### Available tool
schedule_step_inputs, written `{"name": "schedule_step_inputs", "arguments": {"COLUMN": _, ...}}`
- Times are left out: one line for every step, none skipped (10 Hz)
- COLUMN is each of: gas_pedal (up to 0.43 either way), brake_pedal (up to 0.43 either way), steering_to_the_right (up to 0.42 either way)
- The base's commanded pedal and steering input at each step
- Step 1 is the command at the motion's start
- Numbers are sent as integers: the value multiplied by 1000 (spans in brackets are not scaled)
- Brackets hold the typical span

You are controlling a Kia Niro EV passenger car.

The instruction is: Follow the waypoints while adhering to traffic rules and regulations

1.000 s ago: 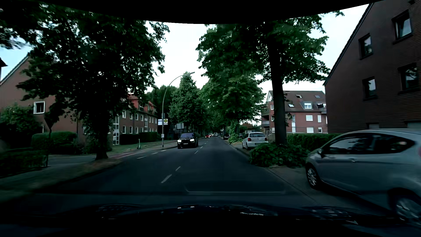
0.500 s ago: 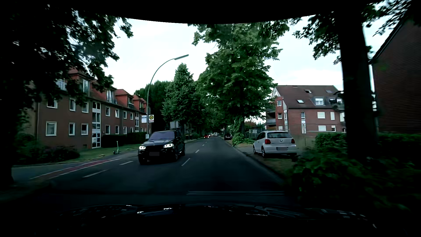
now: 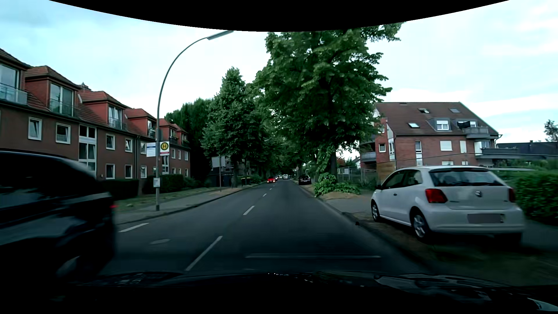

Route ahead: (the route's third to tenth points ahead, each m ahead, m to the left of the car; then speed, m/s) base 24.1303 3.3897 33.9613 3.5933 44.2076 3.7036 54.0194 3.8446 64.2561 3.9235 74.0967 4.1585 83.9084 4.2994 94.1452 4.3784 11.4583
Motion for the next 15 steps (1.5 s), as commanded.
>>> {"name": "schedule_step_inputs", "arguments": {"gas_pedal": 150, "brake_pedal": 0, "steering_to_the_right": -4}}
{"name": "schedule_step_inputs", "arguments": {"gas_pedal": 150, "brake_pedal": 0, "steering_to_the_right": -2}}
{"name": "schedule_step_inputs", "arguments": {"gas_pedal": 150, "brake_pedal": 0, "steering_to_the_right": -2}}
{"name": "schedule_step_inputs", "arguments": {"gas_pedal": 150, "brake_pedal": 0, "steering_to_the_right": -2}}
{"name": "schedule_step_inputs", "arguments": {"gas_pedal": 150, "brake_pedal": 0, "steering_to_the_right": -2}}
{"name": "schedule_step_inputs", "arguments": {"gas_pedal": 138, "brake_pedal": 0, "steering_to_the_right": -2}}
{"name": "schedule_step_inputs", "arguments": {"gas_pedal": 138, "brake_pedal": 0, "steering_to_the_right": -2}}
{"name": "schedule_step_inputs", "arguments": {"gas_pedal": 138, "brake_pedal": 0, "steering_to_the_right": -2}}
{"name": "schedule_step_inputs", "arguments": {"gas_pedal": 138, "brake_pedal": 0, "steering_to_the_right": -2}}
{"name": "schedule_step_inputs", "arguments": {"gas_pedal": 138, "brake_pedal": 0, "steering_to_the_right": -2}}
{"name": "schedule_step_inputs", "arguments": {"gas_pedal": 138, "brake_pedal": 0, "steering_to_the_right": -1}}
{"name": "schedule_step_inputs", "arguments": {"gas_pedal": 138, "brake_pedal": 0, "steering_to_the_right": -1}}
{"name": "schedule_step_inputs", "arguments": {"gas_pedal": 138, "brake_pedal": 0, "steering_to_the_right": -1}}
{"name": "schedule_step_inputs", "arguments": {"gas_pedal": 138, "brake_pedal": 0, "steering_to_the_right": -1}}
{"name": "schedule_step_inputs", "arguments": {"gas_pedal": 138, "brake_pedal": 0, "steering_to_the_right": -3}}
